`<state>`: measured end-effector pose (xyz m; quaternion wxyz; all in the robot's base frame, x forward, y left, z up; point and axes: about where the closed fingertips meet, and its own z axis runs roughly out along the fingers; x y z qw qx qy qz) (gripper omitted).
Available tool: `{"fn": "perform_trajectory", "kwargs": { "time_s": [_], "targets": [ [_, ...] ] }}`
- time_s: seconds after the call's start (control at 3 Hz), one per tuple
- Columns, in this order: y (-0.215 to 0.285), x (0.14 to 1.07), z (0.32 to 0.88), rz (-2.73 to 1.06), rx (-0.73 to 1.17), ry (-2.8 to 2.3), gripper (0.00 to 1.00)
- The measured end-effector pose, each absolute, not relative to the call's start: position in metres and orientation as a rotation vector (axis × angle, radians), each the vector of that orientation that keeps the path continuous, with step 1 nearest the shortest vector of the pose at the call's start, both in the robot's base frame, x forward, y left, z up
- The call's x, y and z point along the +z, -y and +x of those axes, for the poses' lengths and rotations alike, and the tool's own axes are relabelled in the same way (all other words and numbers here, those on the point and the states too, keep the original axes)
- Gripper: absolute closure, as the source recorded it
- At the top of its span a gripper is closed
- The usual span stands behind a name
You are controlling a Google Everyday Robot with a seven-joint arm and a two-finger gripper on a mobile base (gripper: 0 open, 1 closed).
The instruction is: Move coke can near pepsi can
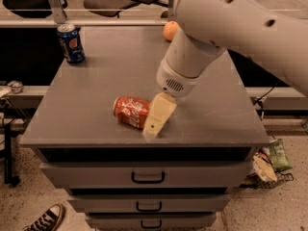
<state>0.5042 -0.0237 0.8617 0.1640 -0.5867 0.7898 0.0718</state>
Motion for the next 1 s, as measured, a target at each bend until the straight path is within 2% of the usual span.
{"fn": "perform_trajectory", "kwargs": {
  "time_s": [0.33,0.67,1.0],
  "targets": [
    [-0.010,0.847,0.497,-1.638,0.298,-2.261,0.00],
    [-0.033,0.840,0.494,-1.611,0.348,-2.245,0.18],
    [-0.037,0.843,0.500,-1.569,0.352,-2.217,0.41]
  ]
}}
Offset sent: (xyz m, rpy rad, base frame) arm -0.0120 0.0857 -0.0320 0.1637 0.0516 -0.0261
